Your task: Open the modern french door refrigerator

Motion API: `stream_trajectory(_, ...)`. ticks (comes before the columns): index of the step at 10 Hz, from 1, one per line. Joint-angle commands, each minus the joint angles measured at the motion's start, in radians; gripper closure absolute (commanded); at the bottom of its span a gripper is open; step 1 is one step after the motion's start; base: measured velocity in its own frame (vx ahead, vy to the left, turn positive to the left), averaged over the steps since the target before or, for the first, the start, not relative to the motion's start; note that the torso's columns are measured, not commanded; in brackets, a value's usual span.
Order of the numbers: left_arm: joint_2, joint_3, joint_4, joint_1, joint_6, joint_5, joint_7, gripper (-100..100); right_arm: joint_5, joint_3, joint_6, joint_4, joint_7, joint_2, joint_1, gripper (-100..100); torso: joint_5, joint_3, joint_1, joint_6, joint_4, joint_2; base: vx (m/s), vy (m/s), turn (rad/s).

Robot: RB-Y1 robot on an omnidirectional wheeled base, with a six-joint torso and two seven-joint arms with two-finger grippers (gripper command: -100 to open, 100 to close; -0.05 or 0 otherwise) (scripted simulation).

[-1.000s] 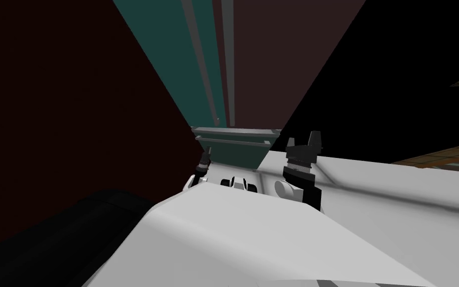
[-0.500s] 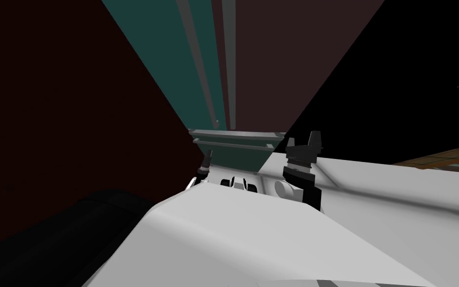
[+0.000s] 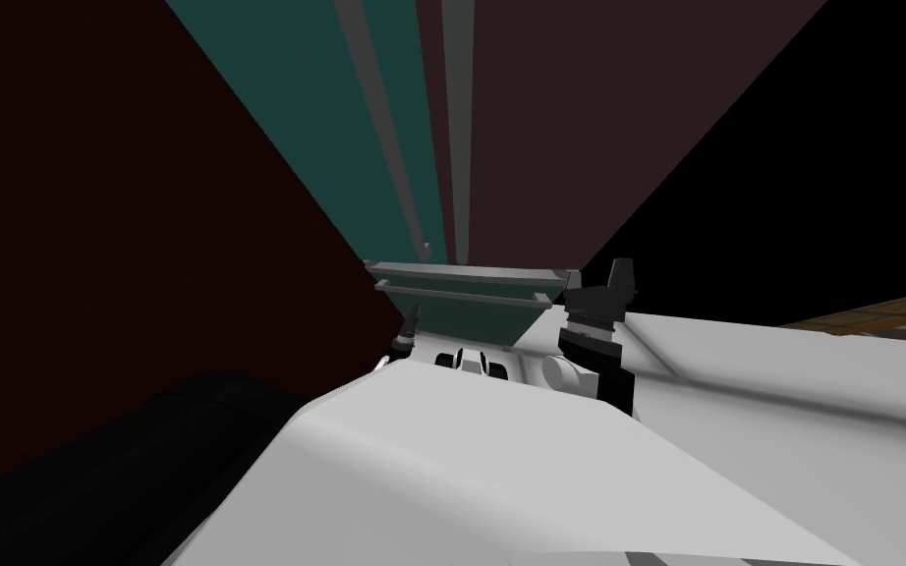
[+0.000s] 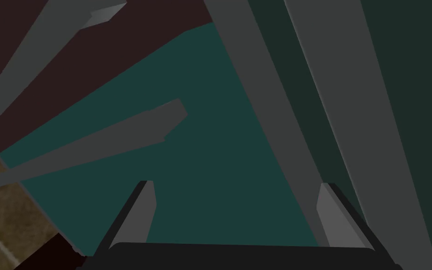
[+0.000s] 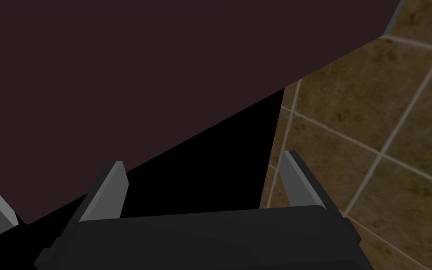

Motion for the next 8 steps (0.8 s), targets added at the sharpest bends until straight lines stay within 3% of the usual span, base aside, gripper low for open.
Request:
stream_trajectory(1, -0.011, -0.002, 0.081, -0.013, -0.051, -0.003, -0.012, -100, 0.000, 0.000, 0.000, 0.000, 0.000, 0.000, 0.000, 0, 0.000, 0.002, 0.000, 0.000, 0.001, 0.002, 0.110, 0.043, -0.035)
stream_trajectory(4, -0.028, -0.005, 0.145, -0.016, -0.089, -0.006, -0.023, -100, 0.000, 0.000, 0.000, 0.000, 0.000, 0.000, 0.000, 0, 0.000, -0.001, 0.001, 0.000, 0.000, -0.002, 0.096, 0.030, -0.019)
stream_trajectory(8, -0.082, -0.010, 0.242, -0.022, -0.151, -0.012, -0.040, -100, 0.000, 0.000, 0.000, 0.000, 0.000, 0.000, 0.000, 0, 0.000, -0.002, 0.001, 0.000, -0.001, -0.003, 0.115, 0.042, -0.027)
